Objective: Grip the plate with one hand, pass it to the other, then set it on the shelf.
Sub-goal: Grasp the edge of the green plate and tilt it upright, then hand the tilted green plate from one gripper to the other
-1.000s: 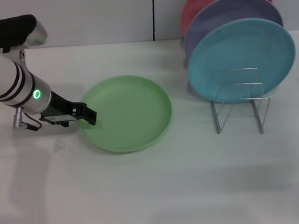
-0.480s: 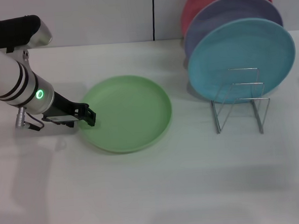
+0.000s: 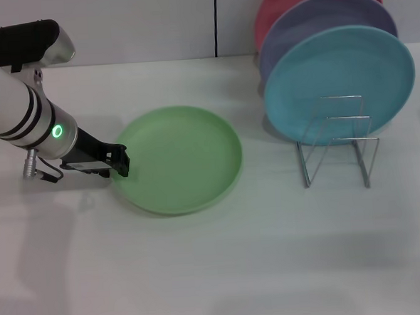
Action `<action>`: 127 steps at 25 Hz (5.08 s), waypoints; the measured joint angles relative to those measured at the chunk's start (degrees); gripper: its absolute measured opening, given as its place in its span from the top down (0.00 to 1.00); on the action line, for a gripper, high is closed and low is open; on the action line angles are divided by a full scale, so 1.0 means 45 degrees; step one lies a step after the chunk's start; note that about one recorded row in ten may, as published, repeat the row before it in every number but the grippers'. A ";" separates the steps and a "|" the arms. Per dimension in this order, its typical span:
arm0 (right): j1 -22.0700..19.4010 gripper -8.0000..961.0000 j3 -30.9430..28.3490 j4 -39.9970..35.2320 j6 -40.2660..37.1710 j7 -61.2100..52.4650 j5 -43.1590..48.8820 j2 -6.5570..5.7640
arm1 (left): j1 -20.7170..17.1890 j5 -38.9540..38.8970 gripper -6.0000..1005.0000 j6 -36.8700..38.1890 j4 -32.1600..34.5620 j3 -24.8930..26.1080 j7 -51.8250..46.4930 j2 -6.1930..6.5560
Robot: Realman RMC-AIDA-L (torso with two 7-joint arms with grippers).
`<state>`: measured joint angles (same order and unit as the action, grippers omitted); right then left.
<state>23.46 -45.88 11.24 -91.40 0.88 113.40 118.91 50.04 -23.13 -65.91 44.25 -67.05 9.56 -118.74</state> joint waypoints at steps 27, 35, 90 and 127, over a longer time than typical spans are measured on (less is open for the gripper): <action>0.0008 0.28 0.0001 0.0003 -0.0022 0.0000 0.0054 0.0000 | 0.0032 0.0382 0.86 -0.0080 0.0049 -0.0337 0.0045 0.0001; 0.0020 0.28 0.0001 0.0021 -0.0021 0.0000 0.0056 0.0000 | 0.0036 0.0657 0.92 -0.0075 0.0252 -0.0930 0.0043 0.0012; 0.0385 0.28 0.3809 0.2460 0.0369 -0.0504 0.0116 0.0090 | -0.7098 -2.1105 0.97 0.2130 -0.2487 0.1355 2.1499 -0.0023; 0.1600 0.28 0.4940 0.5772 0.7490 -0.1315 0.0896 0.0063 | -0.5215 -2.8611 0.96 -0.3268 -0.9987 0.1515 3.0896 -0.0097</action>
<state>30.66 -23.65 37.22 -57.70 -5.04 117.43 119.20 26.57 -151.88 -80.62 -0.69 -60.24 148.59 -119.18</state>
